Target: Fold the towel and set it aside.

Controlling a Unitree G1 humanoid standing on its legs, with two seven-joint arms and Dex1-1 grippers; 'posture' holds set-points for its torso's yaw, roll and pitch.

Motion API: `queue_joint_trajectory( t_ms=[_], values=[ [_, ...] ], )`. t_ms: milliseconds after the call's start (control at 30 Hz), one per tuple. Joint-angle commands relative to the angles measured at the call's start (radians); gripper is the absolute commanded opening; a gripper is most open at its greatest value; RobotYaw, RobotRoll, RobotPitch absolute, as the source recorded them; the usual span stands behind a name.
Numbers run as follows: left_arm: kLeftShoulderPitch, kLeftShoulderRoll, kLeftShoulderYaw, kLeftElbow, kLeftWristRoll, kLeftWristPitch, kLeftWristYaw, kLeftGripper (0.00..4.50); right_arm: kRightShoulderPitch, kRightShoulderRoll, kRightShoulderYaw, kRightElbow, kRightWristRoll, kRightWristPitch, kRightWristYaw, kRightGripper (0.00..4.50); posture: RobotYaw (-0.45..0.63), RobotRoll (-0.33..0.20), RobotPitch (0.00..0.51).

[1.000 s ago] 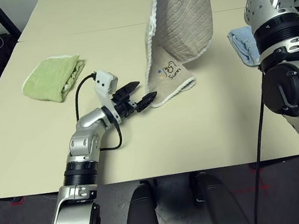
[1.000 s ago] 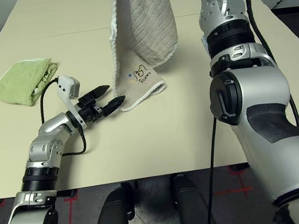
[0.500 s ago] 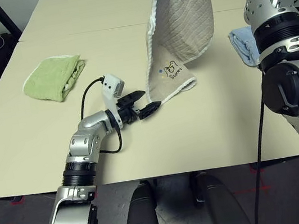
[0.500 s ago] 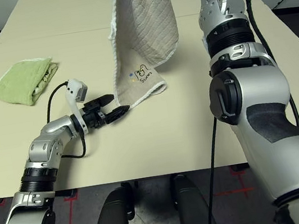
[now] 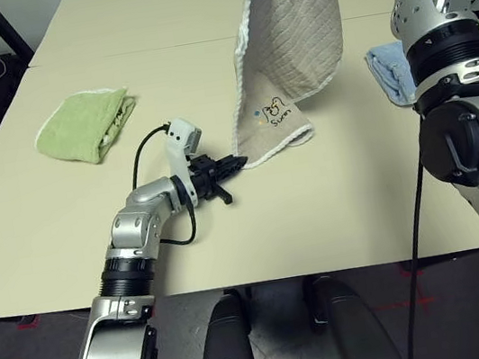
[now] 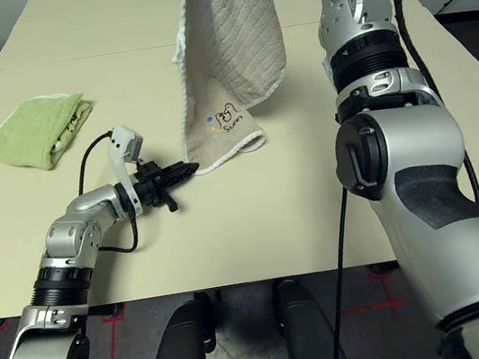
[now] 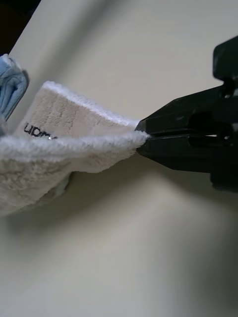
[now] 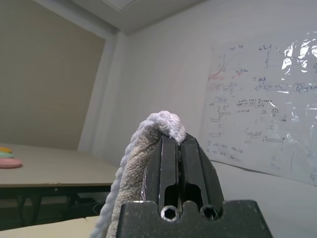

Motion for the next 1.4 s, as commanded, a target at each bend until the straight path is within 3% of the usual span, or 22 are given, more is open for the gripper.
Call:
queue_joint_trajectory(
  t_ms=[33,167,367,500,633,800,1033,1233,1400],
  values=[
    [0.016,0.056,0.041,-0.058,-0.006,0.017,0.015,0.02,0.063,-0.028,0.007,-0.028,-0.012,0.018,-0.005,0.00,0.03,0.000,0.184],
    [0.047,0.186,0.066,-0.115,0.020,0.008,-0.008,0.02,0.177,-0.049,0.020,-0.111,-0.015,0.068,-0.011,0.00,0.02,0.000,0.192],
    [0.024,0.327,0.139,-0.159,0.016,0.033,0.006,0.02,0.460,-0.036,0.076,-0.513,0.000,0.329,-0.139,0.00,0.01,0.000,0.204],
    [-0.010,0.417,0.113,-0.157,0.051,0.049,-0.016,0.02,0.523,-0.091,0.118,-0.601,-0.078,0.445,-0.231,0.00,0.01,0.000,0.214],
    [-0.043,0.498,0.074,-0.167,0.079,0.092,-0.038,0.02,0.487,-0.150,0.162,-0.578,-0.136,0.574,-0.296,0.00,0.00,0.000,0.223],
    [-0.097,0.479,0.103,-0.213,0.046,0.246,0.028,0.02,0.415,-0.238,0.218,-0.490,-0.169,0.678,-0.200,0.00,0.01,0.000,0.231],
    [-0.108,0.452,0.170,-0.205,0.047,0.343,0.149,0.02,0.434,-0.341,0.239,-0.416,-0.159,0.722,-0.005,0.00,0.02,0.000,0.252],
    [-0.323,0.430,0.131,0.086,0.196,0.109,0.296,0.02,0.263,-0.329,0.173,-0.056,-0.214,0.416,-0.163,0.00,0.02,0.000,0.259],
    [-0.526,0.353,0.099,0.430,0.299,-0.156,0.433,0.02,0.140,-0.272,0.143,0.169,-0.236,0.235,-0.330,0.00,0.01,0.000,0.267]
  ],
)
